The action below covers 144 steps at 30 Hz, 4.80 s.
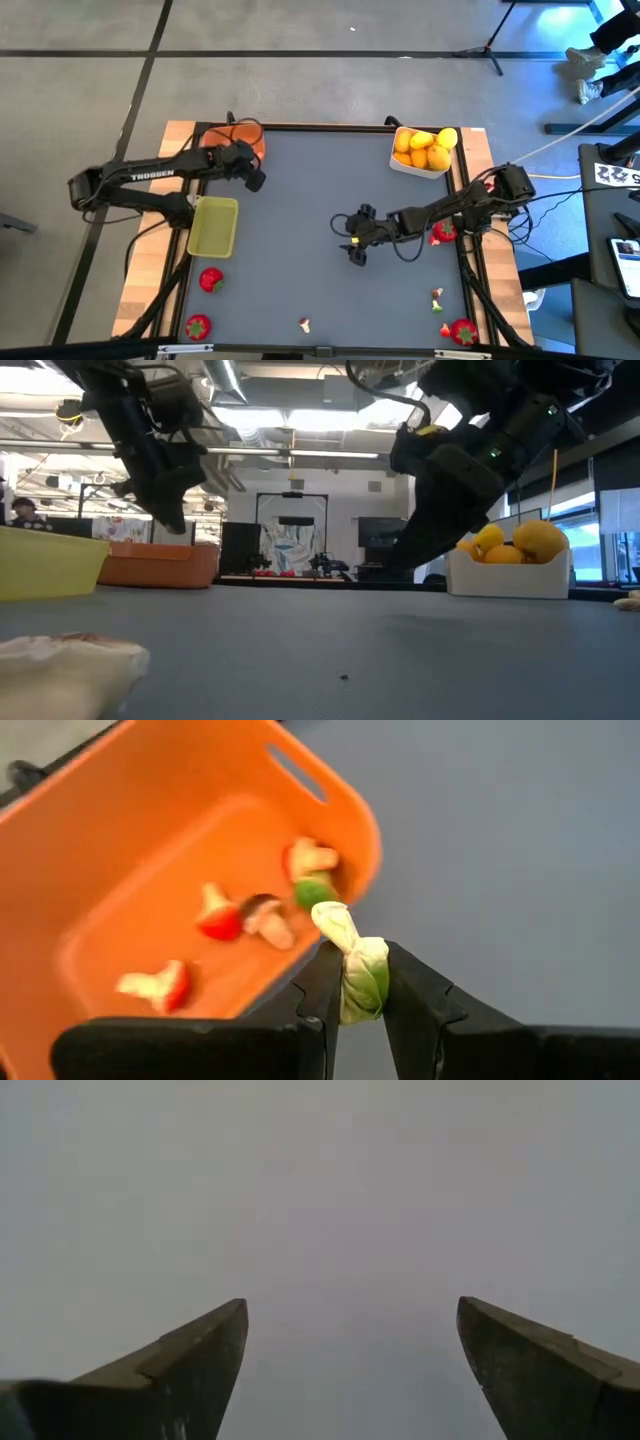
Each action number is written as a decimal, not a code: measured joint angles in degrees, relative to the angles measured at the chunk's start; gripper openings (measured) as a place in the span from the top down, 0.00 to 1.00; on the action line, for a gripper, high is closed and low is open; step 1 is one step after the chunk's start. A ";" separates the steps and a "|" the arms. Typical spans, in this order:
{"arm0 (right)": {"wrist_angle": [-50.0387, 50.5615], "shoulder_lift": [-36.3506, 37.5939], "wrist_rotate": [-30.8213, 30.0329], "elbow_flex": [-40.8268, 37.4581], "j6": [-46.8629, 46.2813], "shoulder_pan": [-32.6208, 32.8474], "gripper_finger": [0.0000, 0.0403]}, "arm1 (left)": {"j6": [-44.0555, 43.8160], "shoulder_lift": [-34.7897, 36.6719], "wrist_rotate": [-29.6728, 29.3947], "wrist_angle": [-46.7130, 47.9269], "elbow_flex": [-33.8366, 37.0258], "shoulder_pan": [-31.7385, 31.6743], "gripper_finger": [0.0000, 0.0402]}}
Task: Sort produce into baskets
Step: Put the green mushroom into the orange bin, then put the brown mushroom into the orange bin
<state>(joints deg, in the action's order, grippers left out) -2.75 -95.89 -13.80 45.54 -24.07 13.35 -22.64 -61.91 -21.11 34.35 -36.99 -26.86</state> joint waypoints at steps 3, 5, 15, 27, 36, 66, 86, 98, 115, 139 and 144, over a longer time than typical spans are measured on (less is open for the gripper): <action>-0.13 0.14 0.13 0.00 -0.16 0.01 0.11 | 1.07 0.76 1.67 0.16 -0.02 -2.42 0.86; -0.26 0.23 0.35 0.00 -0.16 0.01 0.11 | 1.34 1.94 2.25 0.08 -0.02 -3.42 0.86; -0.08 0.27 1.35 0.00 -1.16 0.10 0.11 | 4.31 4.94 2.38 -1.02 -0.02 -11.31 0.86; 0.51 0.27 0.45 0.00 -0.11 0.10 0.11 | 6.71 4.06 2.64 -1.82 0.02 -16.61 0.66; -0.33 0.27 5.88 0.00 0.32 0.14 0.11 | 7.26 5.89 16.08 -2.06 -1.09 -13.30 0.49; -0.31 0.27 12.88 1.95 -9.11 12.89 0.11 | -1.91 -17.61 26.91 -50.96 -0.02 46.74 0.49; -0.15 0.27 7.81 1.95 -13.86 17.05 0.11 | 9.12 -45.43 26.78 -60.75 -11.44 58.13 0.49; 0.53 0.27 6.91 1.95 -14.61 17.05 0.11 | 13.71 -53.11 29.77 -60.65 -16.13 58.37 0.50; 3.85 0.25 3.76 1.95 -14.52 17.06 0.11 | 13.23 -56.52 31.64 -66.60 -16.09 56.82 0.92; -7.97 0.08 3.20 1.90 -11.19 22.03 0.11 | 7.65 -48.09 30.63 -57.69 -16.02 52.60 0.89; -7.60 0.05 2.89 1.90 -11.57 21.87 0.11 | 7.26 -48.11 30.22 -57.66 -16.02 51.68 0.72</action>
<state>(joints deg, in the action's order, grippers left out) -10.35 -95.83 -10.91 47.44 -35.64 35.22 -15.37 -110.01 9.10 -23.31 -53.01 24.81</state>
